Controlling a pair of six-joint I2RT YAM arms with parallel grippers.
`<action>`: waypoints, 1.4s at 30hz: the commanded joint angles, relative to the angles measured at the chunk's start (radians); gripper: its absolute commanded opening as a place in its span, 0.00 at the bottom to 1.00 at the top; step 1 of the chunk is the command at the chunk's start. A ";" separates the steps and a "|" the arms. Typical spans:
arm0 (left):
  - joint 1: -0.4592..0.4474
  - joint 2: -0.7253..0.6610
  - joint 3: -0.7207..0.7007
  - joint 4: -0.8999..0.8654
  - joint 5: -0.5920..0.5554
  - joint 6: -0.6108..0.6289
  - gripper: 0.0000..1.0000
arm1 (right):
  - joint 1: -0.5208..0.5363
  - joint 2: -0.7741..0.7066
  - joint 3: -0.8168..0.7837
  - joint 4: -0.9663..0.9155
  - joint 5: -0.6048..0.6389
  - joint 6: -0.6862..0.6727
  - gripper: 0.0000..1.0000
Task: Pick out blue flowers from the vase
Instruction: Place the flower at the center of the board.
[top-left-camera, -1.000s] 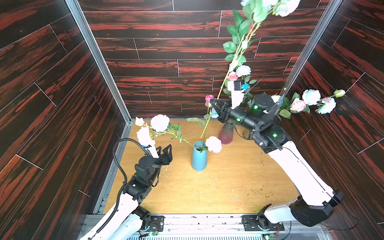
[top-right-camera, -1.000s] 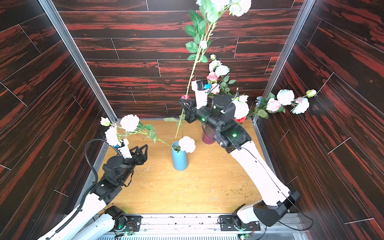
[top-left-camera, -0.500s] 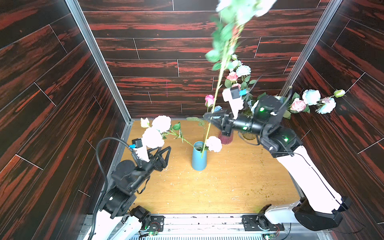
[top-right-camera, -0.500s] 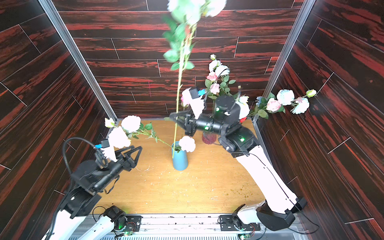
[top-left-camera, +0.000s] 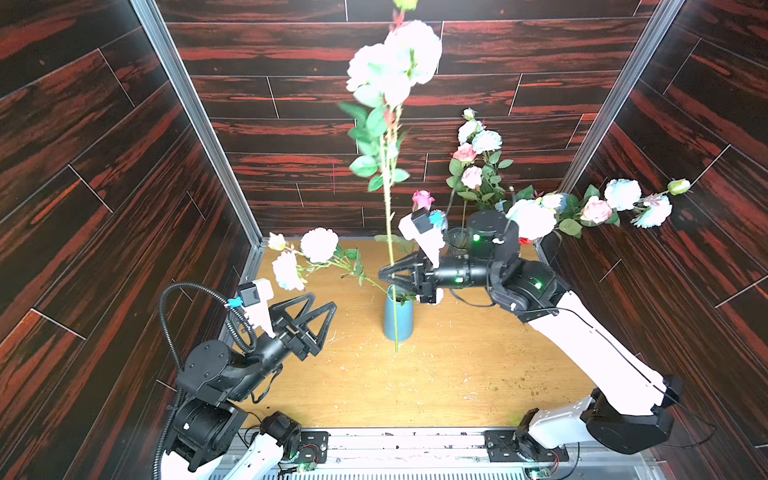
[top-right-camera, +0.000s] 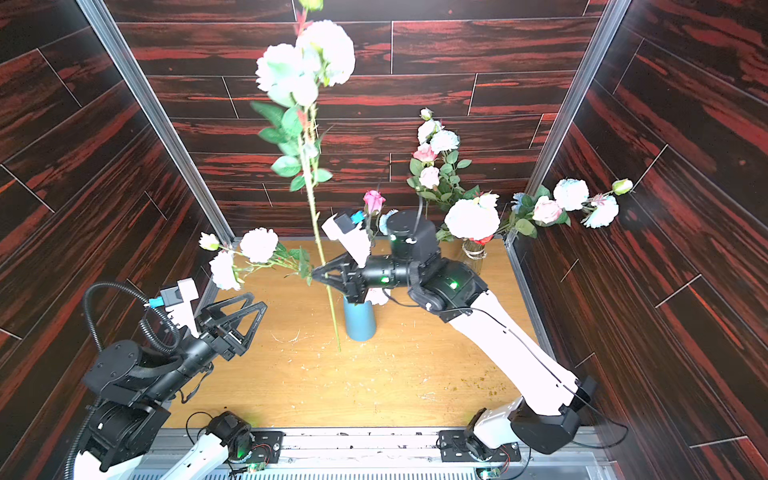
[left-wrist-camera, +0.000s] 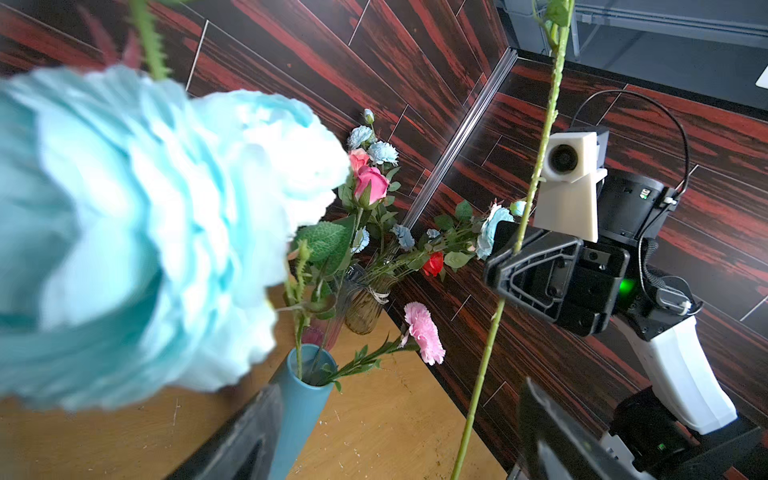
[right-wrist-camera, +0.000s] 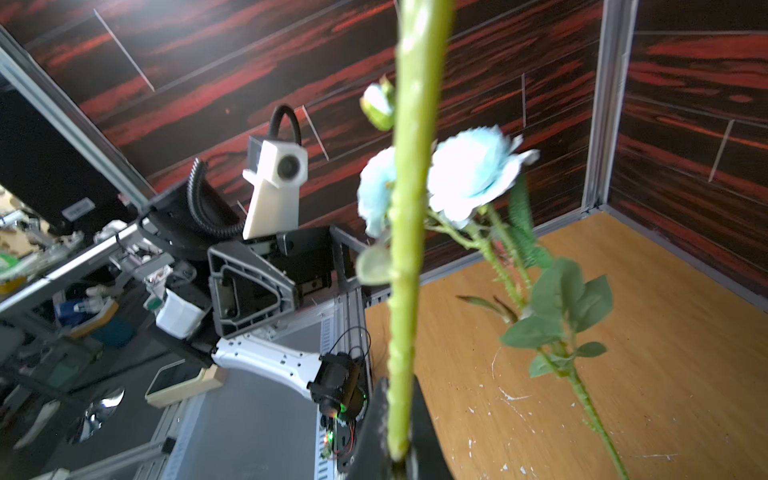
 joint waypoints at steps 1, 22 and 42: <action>-0.004 -0.027 0.047 -0.004 -0.005 -0.007 0.90 | 0.069 0.041 0.062 -0.068 0.017 -0.088 0.00; -0.003 0.137 0.038 0.288 0.143 -0.148 0.55 | 0.202 0.210 0.194 -0.154 -0.012 -0.180 0.00; -0.003 0.126 0.153 -0.005 -0.016 -0.007 0.00 | 0.201 0.109 0.052 -0.007 0.131 -0.170 0.33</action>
